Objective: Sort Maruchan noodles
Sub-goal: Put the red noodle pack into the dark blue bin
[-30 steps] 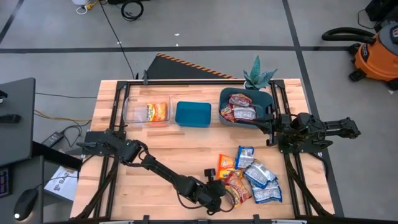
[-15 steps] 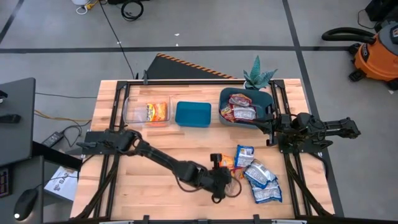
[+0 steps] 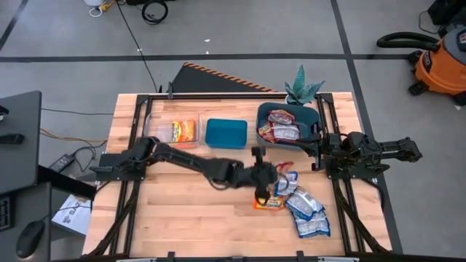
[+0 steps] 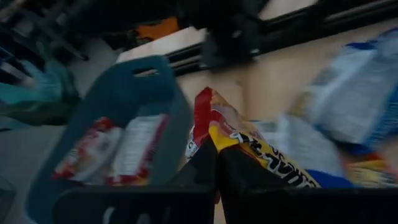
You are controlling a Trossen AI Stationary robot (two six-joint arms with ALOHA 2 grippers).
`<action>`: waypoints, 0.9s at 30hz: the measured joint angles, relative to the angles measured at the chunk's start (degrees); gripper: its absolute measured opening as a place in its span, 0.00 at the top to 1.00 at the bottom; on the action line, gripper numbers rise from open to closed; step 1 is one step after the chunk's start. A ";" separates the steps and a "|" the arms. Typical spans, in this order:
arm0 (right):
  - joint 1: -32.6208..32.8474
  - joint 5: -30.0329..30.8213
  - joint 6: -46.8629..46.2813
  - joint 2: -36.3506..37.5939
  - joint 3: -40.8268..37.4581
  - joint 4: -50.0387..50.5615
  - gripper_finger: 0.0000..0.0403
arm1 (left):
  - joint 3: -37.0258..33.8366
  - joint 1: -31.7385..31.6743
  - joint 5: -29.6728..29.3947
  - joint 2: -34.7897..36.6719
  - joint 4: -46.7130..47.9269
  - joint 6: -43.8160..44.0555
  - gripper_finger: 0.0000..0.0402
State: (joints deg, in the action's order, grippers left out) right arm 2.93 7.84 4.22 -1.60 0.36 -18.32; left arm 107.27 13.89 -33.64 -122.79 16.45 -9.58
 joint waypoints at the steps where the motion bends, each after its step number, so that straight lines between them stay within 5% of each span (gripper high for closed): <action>1: -0.02 0.00 0.00 0.00 0.00 -0.01 0.86 | 0.01 -1.01 0.28 0.15 -1.09 -1.04 0.97; 8: -0.02 0.00 0.00 0.01 0.00 0.00 0.86 | -0.03 -9.23 5.98 0.75 -2.36 -4.14 0.97; 27: -0.02 0.00 0.01 0.01 0.00 -0.01 0.86 | 0.08 -24.37 20.63 -3.61 -22.16 7.73 0.97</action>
State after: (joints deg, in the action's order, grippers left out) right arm 2.92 7.84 4.23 -1.60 0.36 -18.33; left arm 107.35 -10.48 -13.01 -126.40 -5.71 -1.85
